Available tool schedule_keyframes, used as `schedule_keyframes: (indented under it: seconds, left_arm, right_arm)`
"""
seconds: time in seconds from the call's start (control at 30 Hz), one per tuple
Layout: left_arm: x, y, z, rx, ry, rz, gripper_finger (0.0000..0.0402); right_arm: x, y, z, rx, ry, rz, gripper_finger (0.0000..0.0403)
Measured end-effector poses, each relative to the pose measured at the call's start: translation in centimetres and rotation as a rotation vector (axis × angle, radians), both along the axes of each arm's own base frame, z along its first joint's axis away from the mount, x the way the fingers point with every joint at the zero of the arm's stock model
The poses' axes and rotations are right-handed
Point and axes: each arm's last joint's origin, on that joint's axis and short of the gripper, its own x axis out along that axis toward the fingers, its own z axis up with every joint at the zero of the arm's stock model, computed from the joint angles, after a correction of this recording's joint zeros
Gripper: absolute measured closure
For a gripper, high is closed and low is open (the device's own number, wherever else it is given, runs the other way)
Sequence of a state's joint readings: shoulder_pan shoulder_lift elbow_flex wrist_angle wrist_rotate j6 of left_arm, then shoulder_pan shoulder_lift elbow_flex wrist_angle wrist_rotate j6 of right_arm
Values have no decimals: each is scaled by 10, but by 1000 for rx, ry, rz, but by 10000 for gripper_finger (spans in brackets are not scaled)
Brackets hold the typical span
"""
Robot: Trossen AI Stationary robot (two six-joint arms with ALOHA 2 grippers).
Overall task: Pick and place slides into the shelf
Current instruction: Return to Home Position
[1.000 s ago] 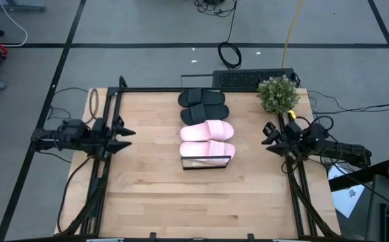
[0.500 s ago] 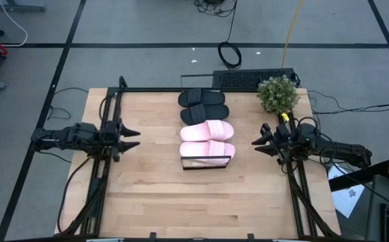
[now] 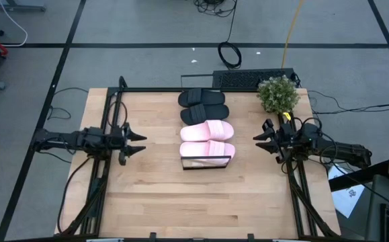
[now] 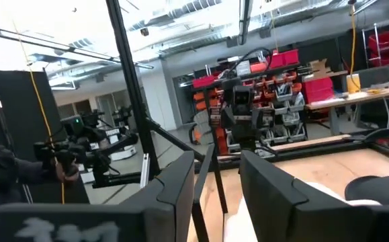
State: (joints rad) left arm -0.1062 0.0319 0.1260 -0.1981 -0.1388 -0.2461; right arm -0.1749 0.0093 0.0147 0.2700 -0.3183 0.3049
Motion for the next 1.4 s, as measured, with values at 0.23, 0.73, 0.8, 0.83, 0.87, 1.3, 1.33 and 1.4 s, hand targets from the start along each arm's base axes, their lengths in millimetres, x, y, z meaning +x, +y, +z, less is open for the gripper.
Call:
schedule_keyframes:
  seconds: [0.23, 0.73, 0.8, 0.83, 0.87, 1.3, 1.33, 1.4]
  left_arm:
    - [6, -3, -14, -27, -48, -66, 192]
    - [8, -3, -18, 57, -104, -59, 192]
    - [8, -2, -18, 67, -103, -55, 192]
    - [8, -2, -18, 67, -103, -54, 192]
    - [8, -2, -18, 63, -103, -52, 192]
    - [11, -2, -21, -40, -59, -40, 192]
    - [11, -2, -21, -49, -62, -38, 192]
    - [11, -2, -20, -52, -77, -32, 192]
  right_arm:
    - [0, 0, 0, 39, 11, 9, 293]
    - [2, 0, -12, 43, 133, 4, 293]
    - [3, 0, -14, 46, 147, 4, 293]
    - [3, 0, -14, 47, 153, 3, 293]
    - [3, -1, -15, 48, 158, 2, 293]
    - [3, -6, -20, 21, 203, -193, 293]
    - [3, -6, -20, 13, 202, -193, 293]
    - [3, -6, -20, 10, 203, -192, 293]
